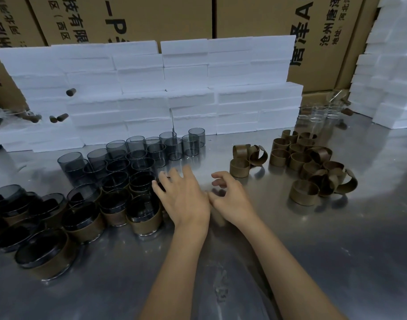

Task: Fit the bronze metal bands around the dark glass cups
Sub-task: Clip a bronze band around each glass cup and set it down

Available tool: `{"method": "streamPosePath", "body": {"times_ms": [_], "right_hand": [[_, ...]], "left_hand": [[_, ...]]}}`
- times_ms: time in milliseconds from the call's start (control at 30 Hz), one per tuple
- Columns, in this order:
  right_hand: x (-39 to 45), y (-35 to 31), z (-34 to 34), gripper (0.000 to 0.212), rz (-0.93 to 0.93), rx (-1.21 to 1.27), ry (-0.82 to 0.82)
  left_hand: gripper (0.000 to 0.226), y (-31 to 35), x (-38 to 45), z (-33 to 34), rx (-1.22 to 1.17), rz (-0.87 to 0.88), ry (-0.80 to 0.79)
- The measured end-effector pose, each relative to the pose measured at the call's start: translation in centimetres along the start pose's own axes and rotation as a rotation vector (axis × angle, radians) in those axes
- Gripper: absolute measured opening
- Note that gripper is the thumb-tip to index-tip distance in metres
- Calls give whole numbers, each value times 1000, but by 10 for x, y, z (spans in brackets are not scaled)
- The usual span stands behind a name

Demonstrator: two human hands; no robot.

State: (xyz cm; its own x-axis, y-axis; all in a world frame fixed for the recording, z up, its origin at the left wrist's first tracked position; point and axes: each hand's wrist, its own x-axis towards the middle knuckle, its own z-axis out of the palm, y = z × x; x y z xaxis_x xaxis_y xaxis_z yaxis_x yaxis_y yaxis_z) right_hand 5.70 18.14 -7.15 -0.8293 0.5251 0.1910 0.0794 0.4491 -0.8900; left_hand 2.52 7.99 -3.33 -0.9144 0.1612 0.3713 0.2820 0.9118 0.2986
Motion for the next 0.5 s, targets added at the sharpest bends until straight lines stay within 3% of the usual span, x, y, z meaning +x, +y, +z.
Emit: {"method": "streamPosePath", "body": {"times_ms": [500], "right_hand": [[9, 9, 2, 27, 22, 65, 30]], "left_hand": [[39, -9, 3, -8, 14, 15, 23]]}}
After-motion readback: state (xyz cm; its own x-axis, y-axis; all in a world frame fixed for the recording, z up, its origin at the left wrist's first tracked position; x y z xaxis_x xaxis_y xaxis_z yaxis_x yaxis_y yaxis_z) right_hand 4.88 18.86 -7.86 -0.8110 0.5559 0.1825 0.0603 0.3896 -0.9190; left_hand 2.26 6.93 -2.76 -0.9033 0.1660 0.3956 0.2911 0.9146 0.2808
